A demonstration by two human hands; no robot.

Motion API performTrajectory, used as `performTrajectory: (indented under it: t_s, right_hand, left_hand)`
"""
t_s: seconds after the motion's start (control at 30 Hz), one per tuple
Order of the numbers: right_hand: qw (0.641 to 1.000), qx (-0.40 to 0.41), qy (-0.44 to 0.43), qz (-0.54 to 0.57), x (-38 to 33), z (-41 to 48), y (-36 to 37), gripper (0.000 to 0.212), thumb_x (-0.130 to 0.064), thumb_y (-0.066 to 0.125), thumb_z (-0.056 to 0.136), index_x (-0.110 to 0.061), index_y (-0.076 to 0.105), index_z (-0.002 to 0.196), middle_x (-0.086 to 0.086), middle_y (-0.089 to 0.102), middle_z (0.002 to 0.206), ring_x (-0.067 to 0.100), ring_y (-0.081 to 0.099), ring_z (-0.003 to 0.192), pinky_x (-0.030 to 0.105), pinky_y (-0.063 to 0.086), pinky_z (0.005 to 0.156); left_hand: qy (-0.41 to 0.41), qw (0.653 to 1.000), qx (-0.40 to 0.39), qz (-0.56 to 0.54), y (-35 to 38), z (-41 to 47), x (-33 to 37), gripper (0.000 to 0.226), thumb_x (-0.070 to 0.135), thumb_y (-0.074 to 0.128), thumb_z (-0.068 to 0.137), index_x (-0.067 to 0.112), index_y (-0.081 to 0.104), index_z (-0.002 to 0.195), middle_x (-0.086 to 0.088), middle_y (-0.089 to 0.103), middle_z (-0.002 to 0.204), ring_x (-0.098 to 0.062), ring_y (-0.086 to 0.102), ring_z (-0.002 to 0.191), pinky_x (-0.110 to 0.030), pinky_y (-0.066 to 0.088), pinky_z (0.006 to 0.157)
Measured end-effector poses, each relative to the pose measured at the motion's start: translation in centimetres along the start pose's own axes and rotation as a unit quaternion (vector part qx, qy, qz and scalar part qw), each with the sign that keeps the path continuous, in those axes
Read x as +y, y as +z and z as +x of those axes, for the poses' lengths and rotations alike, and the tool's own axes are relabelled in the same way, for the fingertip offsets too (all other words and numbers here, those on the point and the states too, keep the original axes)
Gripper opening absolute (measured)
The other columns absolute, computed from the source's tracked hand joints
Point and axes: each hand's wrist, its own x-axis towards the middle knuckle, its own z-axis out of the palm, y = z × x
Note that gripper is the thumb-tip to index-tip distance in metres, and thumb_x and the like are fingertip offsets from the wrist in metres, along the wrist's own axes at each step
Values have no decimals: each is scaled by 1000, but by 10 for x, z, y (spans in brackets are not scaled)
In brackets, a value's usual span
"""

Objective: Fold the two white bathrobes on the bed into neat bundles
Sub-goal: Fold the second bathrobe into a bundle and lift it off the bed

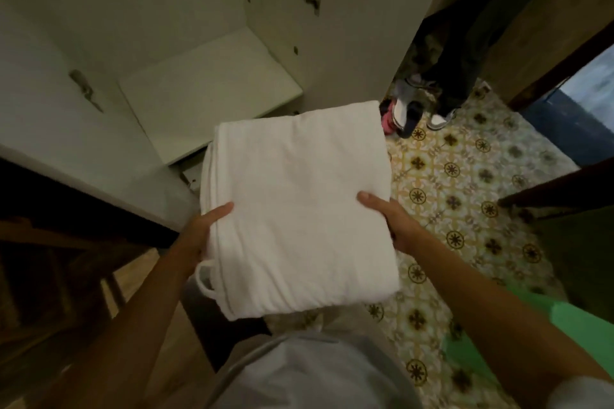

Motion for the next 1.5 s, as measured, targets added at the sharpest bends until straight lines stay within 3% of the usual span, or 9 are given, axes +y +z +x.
performTrajectory:
  t_s: [0.23, 0.5, 0.63, 0.77, 0.87, 1.0, 1.27, 1.4, 1.5]
  right_hand:
    - [994, -71, 30, -77, -139, 150, -4, 65, -38, 84, 76, -8, 64, 130, 11, 72, 124, 29, 69, 114, 46, 52, 103]
    - [978, -139, 88, -125, -245, 295, 56, 45, -33, 71, 89, -10, 65, 127, 10, 75, 117, 26, 72, 108, 42, 56, 96]
    - [972, -143, 66, -175, -281, 379, 92, 86, -52, 93, 58, -10, 65, 128, 13, 73, 121, 32, 70, 112, 51, 51, 103]
    - [969, -137, 79, -191, -307, 456, 128, 84, -56, 93, 53, -12, 69, 120, 13, 75, 116, 32, 72, 107, 52, 52, 101]
    - [972, -129, 76, -182, -321, 506, 151, 84, -52, 94, 50, -9, 70, 118, 15, 76, 111, 33, 73, 102, 46, 59, 90]
    - [973, -132, 77, -174, -322, 582, 174, 60, -38, 81, 80, -5, 66, 127, 16, 75, 115, 33, 72, 104, 39, 60, 79]
    - [964, -148, 65, -213, -302, 748, 227, 90, -58, 92, 52, -2, 68, 119, 22, 75, 106, 38, 74, 96, 40, 61, 71]
    - [965, -140, 46, -216, -296, 816, 257, 72, -50, 87, 65, -5, 68, 118, 14, 78, 99, 29, 76, 89, 34, 61, 67]
    - [962, -133, 51, -232, -285, 862, 276, 101, -66, 91, 41, -10, 67, 122, 12, 77, 106, 31, 75, 96, 45, 61, 84]
  left_hand:
    - [15, 993, 78, -84, 53, 85, 71, 50, 33, 68, 91, 7, 59, 133, -13, 71, 110, -30, 67, 96, -38, 51, 75]
    - [8, 977, 148, -157, 47, 167, 163, 49, 36, 71, 88, 9, 63, 128, -14, 75, 108, -30, 70, 95, -36, 54, 75]
    - [0, 970, 163, -178, 29, 226, 211, 51, 37, 71, 87, 6, 64, 127, -15, 74, 111, -30, 70, 97, -37, 54, 77]
    - [6, 969, 170, -177, 8, 285, 253, 36, 35, 72, 87, 13, 69, 116, -10, 78, 102, -28, 74, 90, -35, 55, 74]
    - [14, 969, 161, -185, -12, 336, 280, 60, 36, 84, 74, 8, 68, 124, -18, 74, 115, -36, 73, 102, -45, 55, 91]
    - [2, 969, 188, -161, -40, 413, 313, 60, 30, 88, 67, 3, 69, 118, -20, 77, 102, -39, 74, 90, -44, 59, 77]
    - [17, 971, 212, -112, -105, 569, 345, 115, 64, 95, 21, 10, 69, 118, -13, 78, 104, -36, 74, 94, -48, 61, 81]
    - [47, 965, 230, -113, -131, 631, 352, 102, 58, 95, 27, 8, 71, 113, -16, 78, 100, -36, 75, 90, -44, 61, 74]
    - [48, 962, 244, -113, -150, 663, 354, 69, 47, 91, 56, 8, 72, 109, -18, 77, 101, -35, 75, 88, -38, 59, 72]
